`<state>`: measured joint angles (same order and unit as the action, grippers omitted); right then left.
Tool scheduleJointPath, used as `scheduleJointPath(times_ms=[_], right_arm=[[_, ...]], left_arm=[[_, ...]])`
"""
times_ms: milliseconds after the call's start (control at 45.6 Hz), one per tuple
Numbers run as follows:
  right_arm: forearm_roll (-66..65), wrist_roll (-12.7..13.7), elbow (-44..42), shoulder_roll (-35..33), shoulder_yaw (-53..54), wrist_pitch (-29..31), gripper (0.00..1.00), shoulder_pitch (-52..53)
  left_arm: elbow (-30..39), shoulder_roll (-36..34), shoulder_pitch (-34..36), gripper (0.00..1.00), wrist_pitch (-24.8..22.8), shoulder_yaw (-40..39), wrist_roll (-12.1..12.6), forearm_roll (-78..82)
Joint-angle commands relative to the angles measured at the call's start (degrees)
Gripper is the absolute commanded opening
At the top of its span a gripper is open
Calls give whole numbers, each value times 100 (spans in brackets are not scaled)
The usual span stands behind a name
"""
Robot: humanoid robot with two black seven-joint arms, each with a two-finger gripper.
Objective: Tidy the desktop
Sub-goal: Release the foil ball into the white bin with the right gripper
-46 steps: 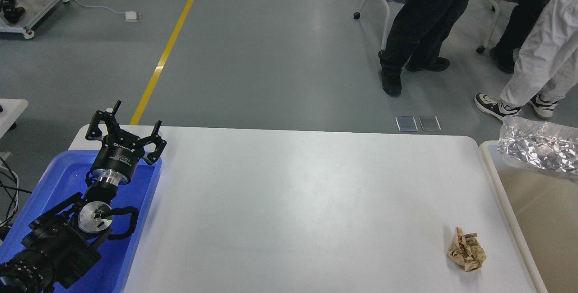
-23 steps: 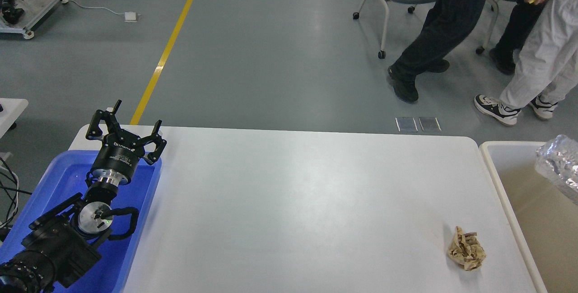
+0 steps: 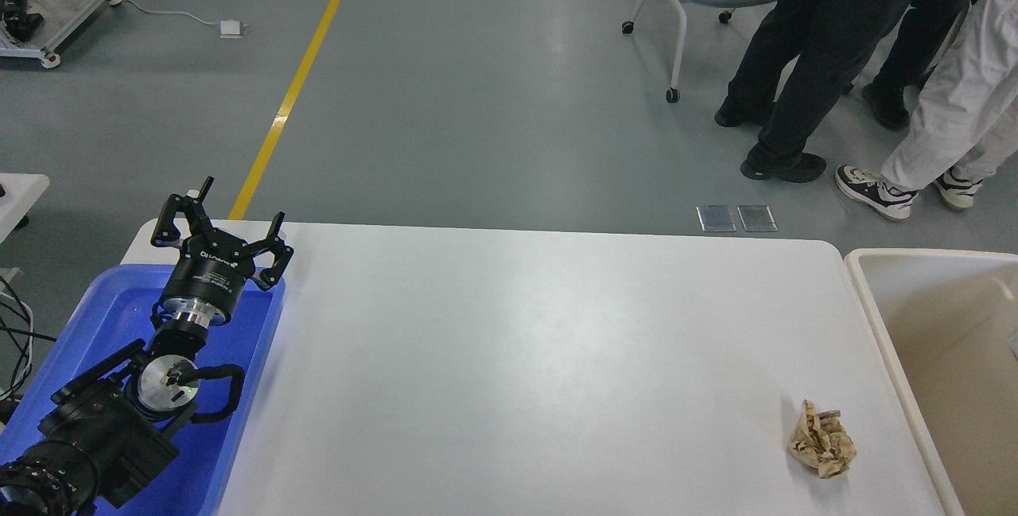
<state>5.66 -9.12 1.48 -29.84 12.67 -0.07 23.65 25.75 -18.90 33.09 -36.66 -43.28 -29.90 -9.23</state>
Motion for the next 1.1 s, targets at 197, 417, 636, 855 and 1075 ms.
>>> scheduleJointPath(times_ms=[197,417,636,855,1075], right_arm=[[-47,121,-8,136,16,-90,0,78],[-337,121,19,198,16,-90,0,324],[-522,104,28,259,16,-81,47,570],[-513,69,36,329,34,-54,100,685],[-373,60,10,373,201,-72,100,948]], left_arm=[[0,0,4,100,1,4,-7,0],[0,0,4,100,1,4,-7,0],[0,0,4,100,1,4,1,0],[0,0,4,100,1,-5,1,0],[0,0,4,100,1,-5,1,0]])
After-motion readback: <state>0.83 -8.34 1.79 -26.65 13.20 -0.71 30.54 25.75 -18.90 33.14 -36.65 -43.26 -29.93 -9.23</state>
